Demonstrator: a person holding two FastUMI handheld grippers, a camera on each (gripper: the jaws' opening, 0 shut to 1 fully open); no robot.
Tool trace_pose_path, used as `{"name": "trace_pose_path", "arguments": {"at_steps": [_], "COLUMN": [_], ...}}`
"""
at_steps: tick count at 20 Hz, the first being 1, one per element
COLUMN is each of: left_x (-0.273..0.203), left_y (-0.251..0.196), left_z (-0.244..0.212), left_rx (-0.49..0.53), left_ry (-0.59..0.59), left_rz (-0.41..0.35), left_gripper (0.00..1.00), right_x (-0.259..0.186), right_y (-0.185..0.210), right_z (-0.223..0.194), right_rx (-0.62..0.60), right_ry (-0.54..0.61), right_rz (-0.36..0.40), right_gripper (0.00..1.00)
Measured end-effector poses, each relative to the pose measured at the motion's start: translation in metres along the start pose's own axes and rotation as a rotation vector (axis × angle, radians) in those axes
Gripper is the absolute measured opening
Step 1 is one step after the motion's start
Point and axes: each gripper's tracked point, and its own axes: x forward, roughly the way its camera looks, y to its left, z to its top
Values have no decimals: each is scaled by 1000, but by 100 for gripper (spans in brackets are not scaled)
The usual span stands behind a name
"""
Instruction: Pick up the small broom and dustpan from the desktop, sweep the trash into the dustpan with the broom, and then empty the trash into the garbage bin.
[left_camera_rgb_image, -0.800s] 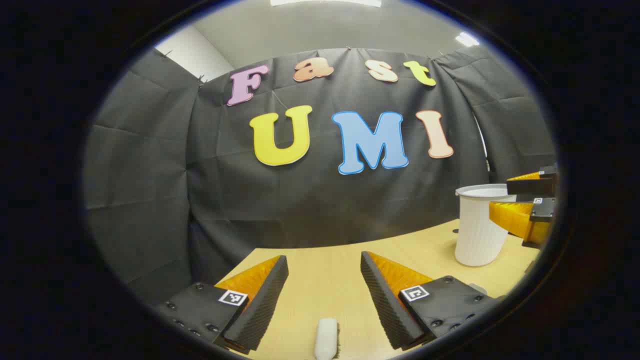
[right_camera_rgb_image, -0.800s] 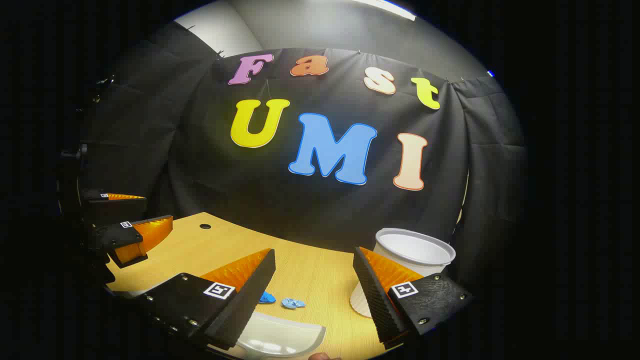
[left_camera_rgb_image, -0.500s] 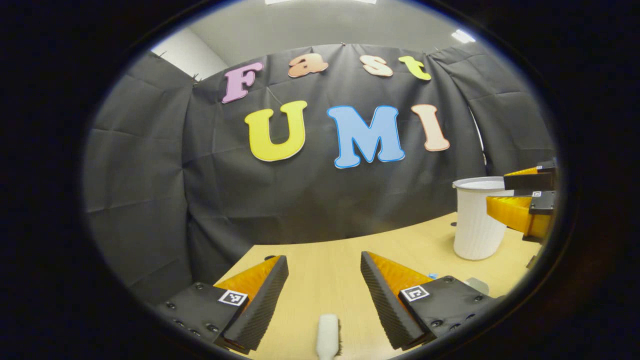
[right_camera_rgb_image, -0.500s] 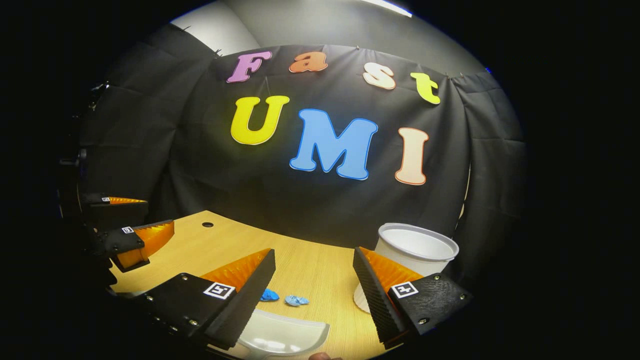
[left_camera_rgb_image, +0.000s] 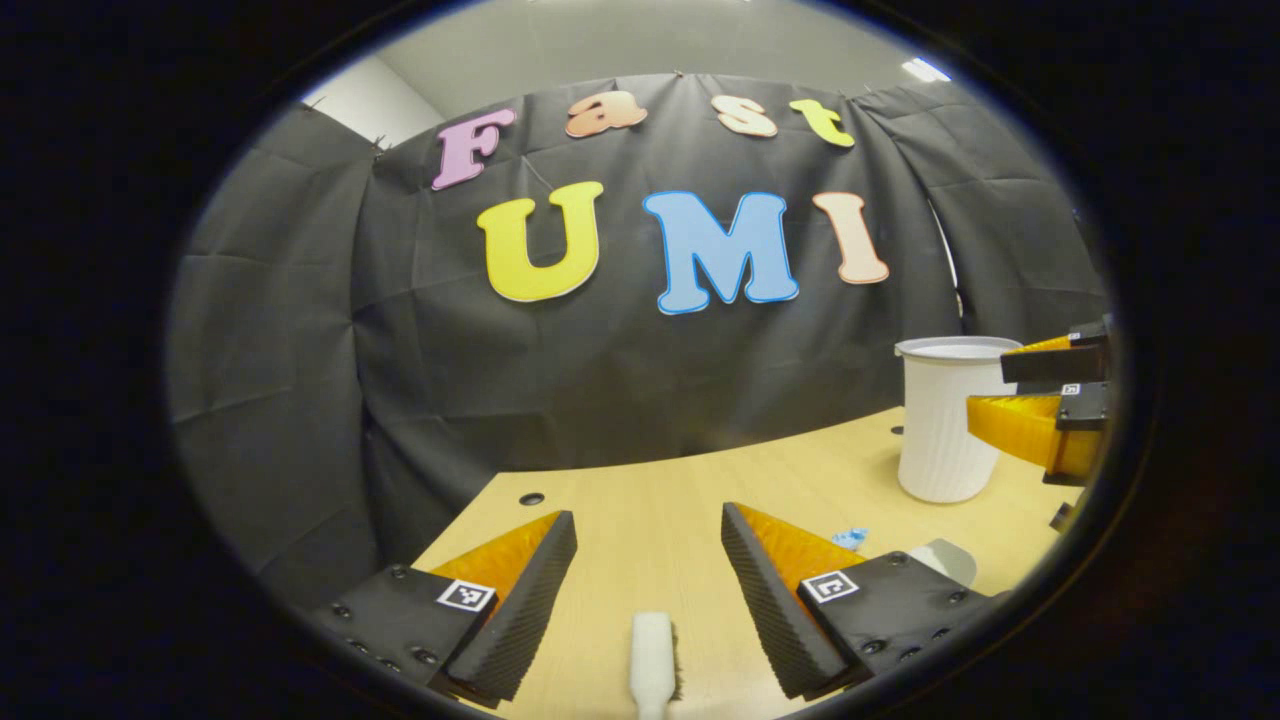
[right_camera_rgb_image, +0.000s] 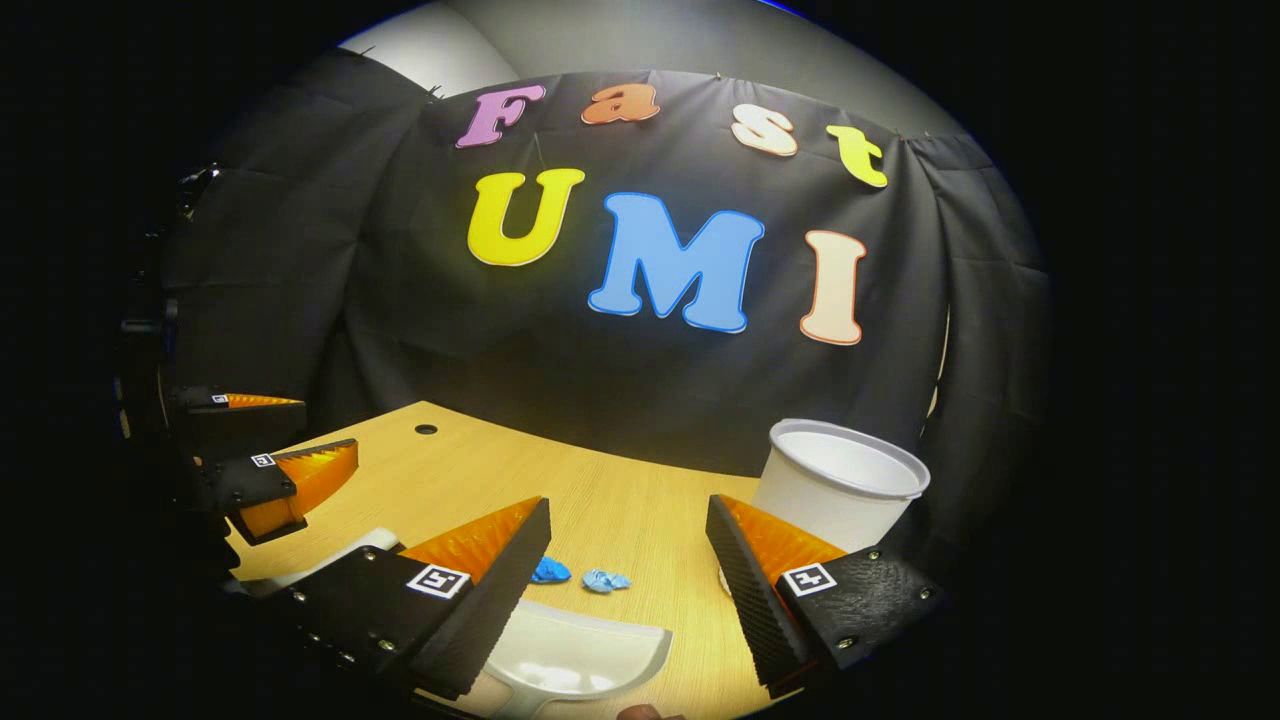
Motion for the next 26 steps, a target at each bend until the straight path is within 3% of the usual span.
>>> {"name": "trace_pose_path", "arguments": {"at_steps": [5, 8, 10, 11, 12, 13, 15, 16, 24, 26], "left_x": [-6, -9, -14, -16, -19, -21, -24, -28, -49, -54], "left_y": [-3, -5, -9, -12, -12, -12, -11, -10, -6, -6], "left_z": [-37, -70, -90, -101, -111, -119, -135, -143, -196, -213], "left_rx": [47, 64, 53, 44, 37, 29, 6, -7, -54, -59], "left_ry": [101, 213, 277, 315, 341, 366, 421, 446, 637, 707], "left_rz": [-36, -75, -100, -111, -118, -122, -126, -126, -146, -154], "left_gripper": [92, 100, 100, 95, 100, 95, 95, 100, 100, 96], "right_x": [-6, -11, -15, -18, -21, -24, -31, -36, -60, -65], "right_y": [14, 25, 30, 32, 33, 34, 38, 39, 52, 56], "right_z": [-28, -56, -73, -84, -92, -99, -114, -119, -168, -181], "right_rx": [-5, 12, 26, 42, 54, 67, 89, 101, 226, 243], "right_ry": [113, 229, 293, 335, 366, 394, 450, 476, 675, 739], "right_rz": [37, 53, 53, 55, 56, 54, 50, 49, 34, 35], "right_gripper": [98, 98, 98, 98, 98, 98, 98, 98, 98, 98]}}
